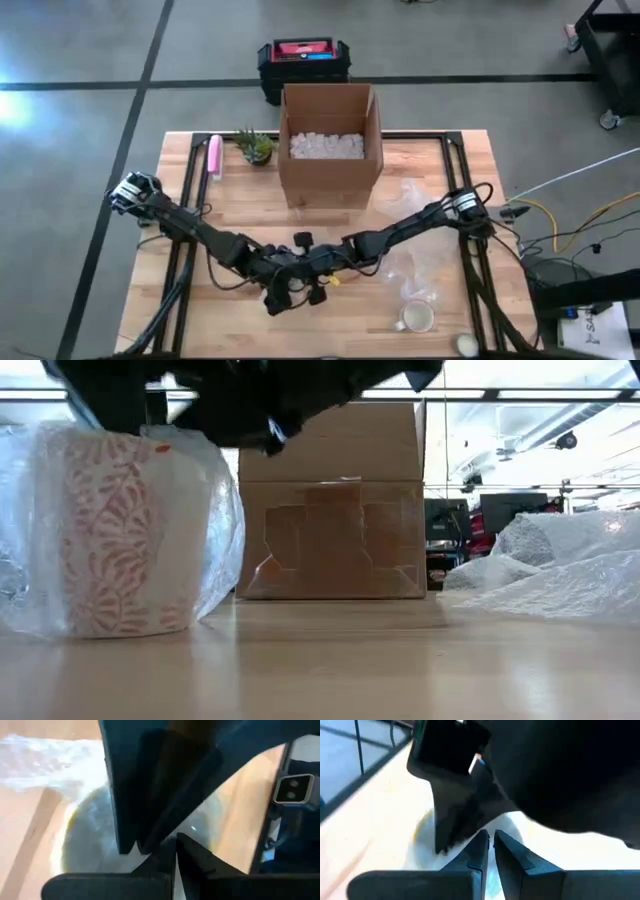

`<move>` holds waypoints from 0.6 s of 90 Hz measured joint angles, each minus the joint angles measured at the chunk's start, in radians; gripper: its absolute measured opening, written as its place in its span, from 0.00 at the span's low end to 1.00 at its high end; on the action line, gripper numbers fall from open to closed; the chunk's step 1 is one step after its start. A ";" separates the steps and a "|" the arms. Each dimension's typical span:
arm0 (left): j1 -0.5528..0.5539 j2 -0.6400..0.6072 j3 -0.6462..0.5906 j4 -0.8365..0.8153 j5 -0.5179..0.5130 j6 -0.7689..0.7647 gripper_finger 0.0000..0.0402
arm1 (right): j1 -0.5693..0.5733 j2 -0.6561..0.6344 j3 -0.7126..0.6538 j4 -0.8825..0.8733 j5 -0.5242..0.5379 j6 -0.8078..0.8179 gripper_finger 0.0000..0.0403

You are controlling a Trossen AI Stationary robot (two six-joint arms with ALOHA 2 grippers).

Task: Wrap mug
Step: Wrap the orange mug with the bubble wrap

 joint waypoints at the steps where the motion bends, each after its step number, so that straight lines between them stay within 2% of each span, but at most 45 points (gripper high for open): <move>1: 0.000 -0.001 0.004 -0.011 -0.001 0.001 0.00 | 0.000 0.000 0.002 -0.001 0.000 0.000 0.05; 14: 0.000 -0.007 0.032 -0.165 -0.053 0.000 0.00 | 0.000 0.004 0.009 -0.022 0.001 -0.003 0.05; 54: -0.002 -0.015 0.017 -0.129 -0.126 0.004 0.00 | 0.002 0.005 0.005 -0.075 -0.004 -0.002 0.05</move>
